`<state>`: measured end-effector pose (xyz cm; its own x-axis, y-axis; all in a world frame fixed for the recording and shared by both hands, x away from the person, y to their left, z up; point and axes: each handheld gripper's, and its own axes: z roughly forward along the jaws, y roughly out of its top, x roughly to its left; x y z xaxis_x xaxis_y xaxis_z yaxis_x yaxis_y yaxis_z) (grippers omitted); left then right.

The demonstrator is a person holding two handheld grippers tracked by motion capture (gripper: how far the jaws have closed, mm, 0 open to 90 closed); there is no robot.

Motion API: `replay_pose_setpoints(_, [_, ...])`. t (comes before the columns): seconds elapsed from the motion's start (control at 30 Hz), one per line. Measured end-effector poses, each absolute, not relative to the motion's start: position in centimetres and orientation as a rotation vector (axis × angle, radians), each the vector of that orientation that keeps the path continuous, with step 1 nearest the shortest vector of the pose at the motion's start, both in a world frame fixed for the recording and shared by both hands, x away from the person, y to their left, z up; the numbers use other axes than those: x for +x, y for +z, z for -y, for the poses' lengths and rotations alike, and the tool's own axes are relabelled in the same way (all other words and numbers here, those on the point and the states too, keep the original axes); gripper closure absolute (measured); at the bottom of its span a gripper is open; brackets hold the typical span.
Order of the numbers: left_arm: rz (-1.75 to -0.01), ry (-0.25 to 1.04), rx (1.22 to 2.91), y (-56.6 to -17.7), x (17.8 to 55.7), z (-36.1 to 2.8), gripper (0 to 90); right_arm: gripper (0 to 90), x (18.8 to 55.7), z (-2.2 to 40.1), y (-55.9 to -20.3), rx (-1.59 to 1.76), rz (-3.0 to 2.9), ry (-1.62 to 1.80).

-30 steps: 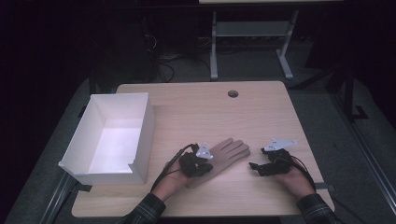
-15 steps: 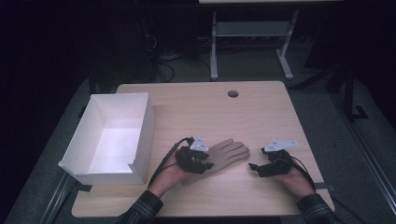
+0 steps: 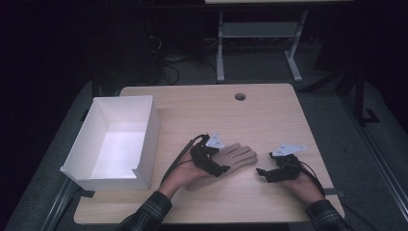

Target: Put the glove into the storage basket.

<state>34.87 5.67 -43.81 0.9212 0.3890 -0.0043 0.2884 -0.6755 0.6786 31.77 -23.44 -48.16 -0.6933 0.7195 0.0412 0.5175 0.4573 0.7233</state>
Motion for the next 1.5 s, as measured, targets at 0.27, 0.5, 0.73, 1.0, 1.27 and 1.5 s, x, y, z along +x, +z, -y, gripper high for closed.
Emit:
replay_pose_setpoints(0.27, [-0.487, 0.155, 2.428, -45.5, 35.4, -5.0, 14.5, 14.8, 31.8, 23.4, -48.2, 1.062, -2.440, 1.070])
replay_pose_setpoints(0.5, [-0.503, 0.093, 2.400, -46.4, 35.6, -5.2, 15.2, 14.8, 31.8, 23.4, -48.2, 1.063, -2.440, 1.071])
replay_pose_setpoints(0.73, [-0.476, 0.078, 2.401, -46.3, 35.9, -5.7, 25.8, 14.8, 31.7, 23.4, -48.2, 1.067, -2.439, 1.070])
replay_pose_setpoints(1.0, [-0.451, -0.003, 2.398, -45.9, 35.8, -6.0, 63.3, 14.8, 31.8, 23.4, -48.2, 1.061, -2.438, 1.070])
replay_pose_setpoints(1.27, [-0.506, -0.058, 2.369, -45.7, 36.2, -6.4, 70.2, 14.8, 31.8, 23.4, -48.2, 1.063, -2.437, 1.070])
replay_pose_setpoints(1.5, [-0.554, -0.061, 2.334, -44.1, 36.1, -7.0, 70.4, 14.7, 31.8, 23.4, -48.2, 1.064, -2.437, 1.069])
